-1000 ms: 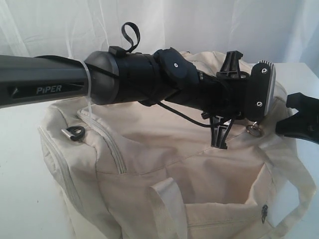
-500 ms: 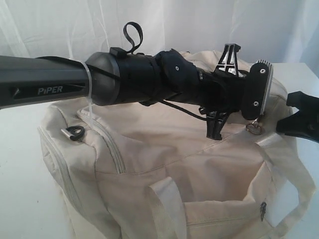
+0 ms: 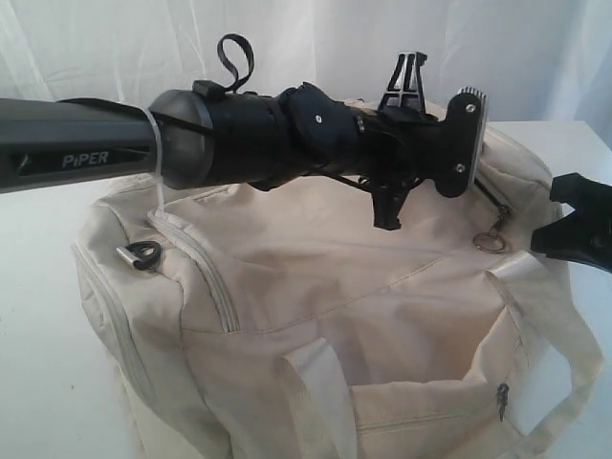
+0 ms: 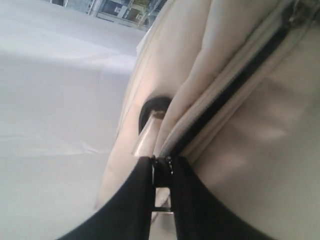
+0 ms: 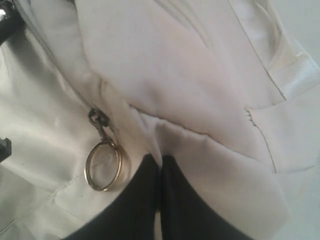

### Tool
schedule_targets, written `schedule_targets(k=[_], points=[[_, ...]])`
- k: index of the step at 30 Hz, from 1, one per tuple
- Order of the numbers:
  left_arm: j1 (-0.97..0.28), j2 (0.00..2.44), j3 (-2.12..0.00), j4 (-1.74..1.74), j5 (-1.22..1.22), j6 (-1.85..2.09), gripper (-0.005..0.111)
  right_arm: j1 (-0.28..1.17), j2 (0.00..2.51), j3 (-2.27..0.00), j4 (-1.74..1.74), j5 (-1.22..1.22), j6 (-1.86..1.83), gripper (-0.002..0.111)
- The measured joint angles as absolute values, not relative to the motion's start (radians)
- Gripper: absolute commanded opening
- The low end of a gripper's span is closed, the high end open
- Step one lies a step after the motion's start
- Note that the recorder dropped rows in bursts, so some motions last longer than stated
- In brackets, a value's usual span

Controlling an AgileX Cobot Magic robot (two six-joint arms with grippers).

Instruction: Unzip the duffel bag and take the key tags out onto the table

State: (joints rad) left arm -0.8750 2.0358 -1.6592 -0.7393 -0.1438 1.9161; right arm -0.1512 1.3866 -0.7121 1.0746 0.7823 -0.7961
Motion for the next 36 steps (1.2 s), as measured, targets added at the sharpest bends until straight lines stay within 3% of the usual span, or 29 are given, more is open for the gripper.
schedule_targets(k=[36], points=[[-0.672,2.036,-1.659,-0.739,-0.163,1.955,0.000,-0.147,1.383,-0.712,1.051,0.775,-0.760,0.000]])
